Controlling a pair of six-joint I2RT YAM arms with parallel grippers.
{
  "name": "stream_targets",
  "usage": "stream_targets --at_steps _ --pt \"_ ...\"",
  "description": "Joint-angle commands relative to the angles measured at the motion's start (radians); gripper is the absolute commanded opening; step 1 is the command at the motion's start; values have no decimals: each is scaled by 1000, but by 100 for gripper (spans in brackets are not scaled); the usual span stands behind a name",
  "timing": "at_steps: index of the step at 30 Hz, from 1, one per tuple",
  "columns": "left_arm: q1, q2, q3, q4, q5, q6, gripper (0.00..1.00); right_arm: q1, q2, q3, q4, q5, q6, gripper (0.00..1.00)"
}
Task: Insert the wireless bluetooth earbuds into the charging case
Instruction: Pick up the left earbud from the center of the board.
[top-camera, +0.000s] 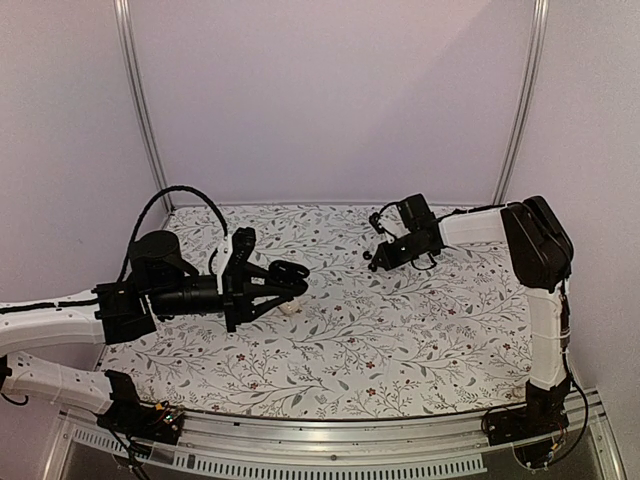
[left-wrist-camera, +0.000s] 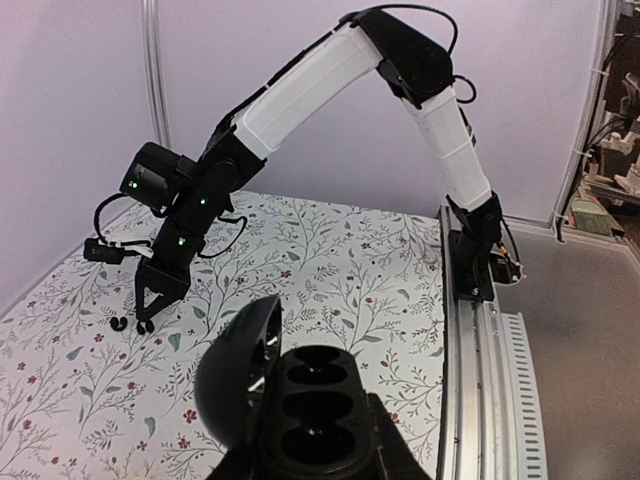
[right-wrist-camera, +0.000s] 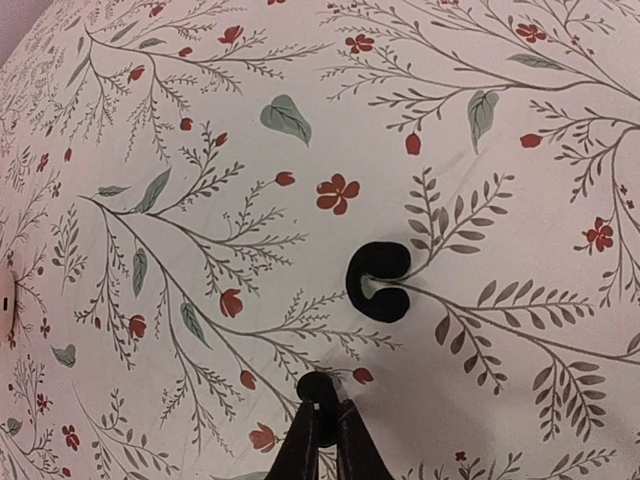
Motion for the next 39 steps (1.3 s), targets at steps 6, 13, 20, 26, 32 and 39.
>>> stream_targets --at_steps 6,13,20,26,32,39 --pt "15 3 -5 3 10 9 0 18 46 54 -58 -16 -27 7" --pt "16 1 -5 3 9 10 0 20 54 74 -77 1 -30 6" --pt "16 -2 -9 4 7 17 0 23 61 88 -102 -12 -31 0" --pt "16 -48 -57 60 42 66 0 23 -55 -19 19 -54 -31 0" --pt "7 -94 -111 106 123 144 0 33 -243 -180 210 -109 -57 0" --pt "-31 -130 -138 97 166 253 0 88 -506 -380 424 -231 -103 0"
